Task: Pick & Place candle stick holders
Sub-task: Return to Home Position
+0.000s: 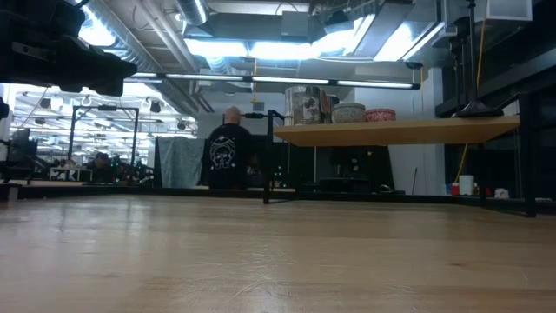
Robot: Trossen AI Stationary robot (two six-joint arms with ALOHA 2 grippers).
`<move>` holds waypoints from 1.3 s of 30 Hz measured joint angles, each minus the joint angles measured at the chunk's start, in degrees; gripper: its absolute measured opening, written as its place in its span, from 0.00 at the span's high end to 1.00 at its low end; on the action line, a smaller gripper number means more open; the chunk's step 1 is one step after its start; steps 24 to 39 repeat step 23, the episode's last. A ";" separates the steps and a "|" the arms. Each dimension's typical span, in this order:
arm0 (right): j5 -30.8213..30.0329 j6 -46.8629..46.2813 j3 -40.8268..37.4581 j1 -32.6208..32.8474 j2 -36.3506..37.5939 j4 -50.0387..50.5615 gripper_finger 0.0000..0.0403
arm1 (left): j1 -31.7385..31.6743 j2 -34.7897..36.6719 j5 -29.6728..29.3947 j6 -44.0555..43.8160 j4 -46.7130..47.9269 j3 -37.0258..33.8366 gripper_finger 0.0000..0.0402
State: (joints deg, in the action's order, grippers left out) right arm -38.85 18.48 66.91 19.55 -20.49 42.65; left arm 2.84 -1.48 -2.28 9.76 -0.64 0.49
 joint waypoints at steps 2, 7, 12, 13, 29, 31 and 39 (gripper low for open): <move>0.00 -0.02 -0.01 -0.02 0.00 0.00 0.99 | -0.01 0.00 0.00 0.00 0.00 0.00 0.97; 0.00 -0.02 0.00 0.00 0.00 0.00 0.99 | -0.01 0.00 0.00 0.00 0.00 0.00 0.97; 0.00 -0.02 -0.01 0.00 0.00 0.00 0.99 | -0.01 0.00 0.00 0.00 0.00 0.00 0.98; 0.00 -0.01 -0.02 -0.02 0.00 -0.02 0.99 | -0.01 0.00 0.00 0.00 0.00 0.00 0.98; 0.00 -0.01 -0.02 -0.01 0.00 -0.01 0.99 | -0.01 0.00 0.00 0.00 0.00 0.00 0.97; 0.00 -0.01 -0.02 -0.01 0.00 -0.01 0.99 | -0.01 0.00 0.00 0.00 0.00 0.00 0.97; 0.00 -0.01 -0.02 -0.01 0.00 -0.01 0.99 | -0.01 0.00 0.00 0.00 0.00 0.00 0.97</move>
